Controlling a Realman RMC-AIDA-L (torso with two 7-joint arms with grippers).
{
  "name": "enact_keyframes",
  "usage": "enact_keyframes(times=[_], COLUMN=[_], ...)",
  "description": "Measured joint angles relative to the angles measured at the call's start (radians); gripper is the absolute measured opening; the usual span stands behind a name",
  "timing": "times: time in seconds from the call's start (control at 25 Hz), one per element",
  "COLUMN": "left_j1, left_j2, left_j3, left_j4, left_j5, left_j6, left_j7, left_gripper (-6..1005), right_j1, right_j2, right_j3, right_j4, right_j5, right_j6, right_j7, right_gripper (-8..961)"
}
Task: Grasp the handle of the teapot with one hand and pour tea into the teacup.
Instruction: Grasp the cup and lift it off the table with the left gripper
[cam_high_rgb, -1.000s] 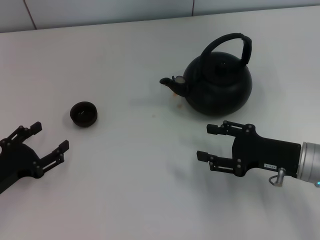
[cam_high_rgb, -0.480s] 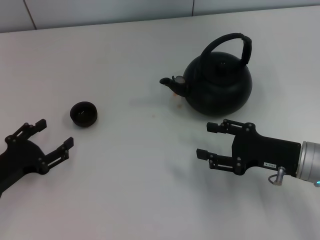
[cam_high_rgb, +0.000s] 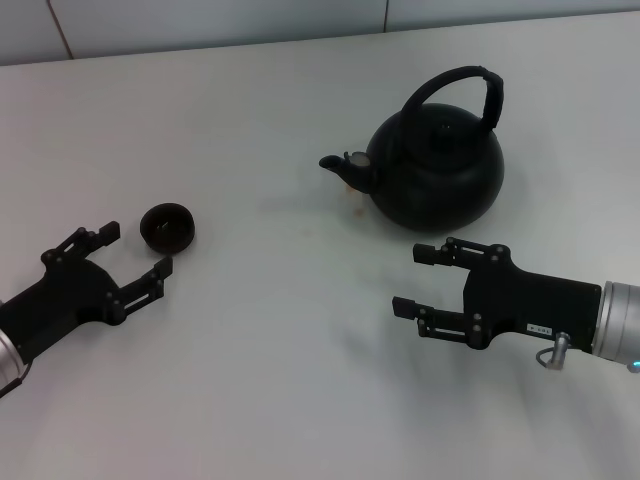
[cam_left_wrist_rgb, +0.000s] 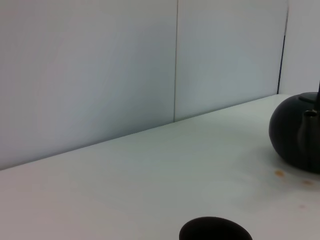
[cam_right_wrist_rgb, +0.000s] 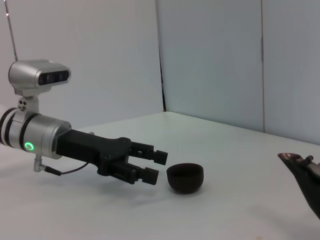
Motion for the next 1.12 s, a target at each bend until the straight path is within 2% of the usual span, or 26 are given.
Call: enact_keyframes(times=[1.12], left_j1=[-0.104], left_j2=[-0.003], left_j3=[-0.011], left_j4=[-0.062], left_j5=[-0.002], left_j6=[-0.161], left_j7=[0.009], left_gripper=[847], right_j1=[0.005], right_j2=[-0.003], right_j3=[0.000], right_j4=[-0.006], right_j5=[0.000], right_j6=[0.000], right_j7=[0.000], right_gripper=[717])
